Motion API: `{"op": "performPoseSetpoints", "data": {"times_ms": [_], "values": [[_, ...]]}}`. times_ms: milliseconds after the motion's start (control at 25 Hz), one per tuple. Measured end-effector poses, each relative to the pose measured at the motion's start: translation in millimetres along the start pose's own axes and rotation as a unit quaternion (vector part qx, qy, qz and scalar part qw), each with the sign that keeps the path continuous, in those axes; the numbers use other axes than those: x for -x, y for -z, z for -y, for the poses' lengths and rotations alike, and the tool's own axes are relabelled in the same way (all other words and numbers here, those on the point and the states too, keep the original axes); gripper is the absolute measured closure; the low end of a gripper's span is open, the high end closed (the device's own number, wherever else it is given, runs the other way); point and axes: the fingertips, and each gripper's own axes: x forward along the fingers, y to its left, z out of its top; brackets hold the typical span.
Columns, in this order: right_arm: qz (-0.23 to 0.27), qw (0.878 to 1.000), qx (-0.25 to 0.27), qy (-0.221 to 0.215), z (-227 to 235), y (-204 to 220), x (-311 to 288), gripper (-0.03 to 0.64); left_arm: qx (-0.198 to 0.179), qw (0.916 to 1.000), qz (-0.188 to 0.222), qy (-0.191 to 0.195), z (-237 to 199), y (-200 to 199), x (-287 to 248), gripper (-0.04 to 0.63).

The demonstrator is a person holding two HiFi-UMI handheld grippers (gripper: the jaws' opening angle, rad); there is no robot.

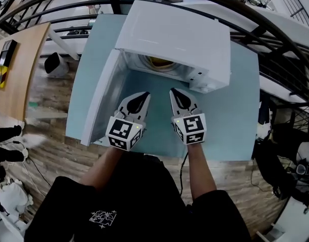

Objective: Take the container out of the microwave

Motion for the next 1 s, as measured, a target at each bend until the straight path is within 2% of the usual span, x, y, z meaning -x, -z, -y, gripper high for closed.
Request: {"op": "performPoseSetpoints", "data": {"times_ms": [480,760,1000], "values": [[-0.056,0.994,0.094,0.01,10.5,16.9,-56.2,0.611,0.029,0.999,-0.009,-0.035,-35.8,18.5,-28.7,0.588],[-0.093,0.984,0.147,0.026,25.5,34.9,-86.4,0.609,0.037,0.9983,-0.019,-0.04,-50.3,29.0,-51.9,0.588],[-0.117,0.978,0.173,0.024,32.7,50.0,-105.4,0.609,0.044,0.998,-0.026,-0.037,-59.7,35.2,-67.3,0.588]]}}
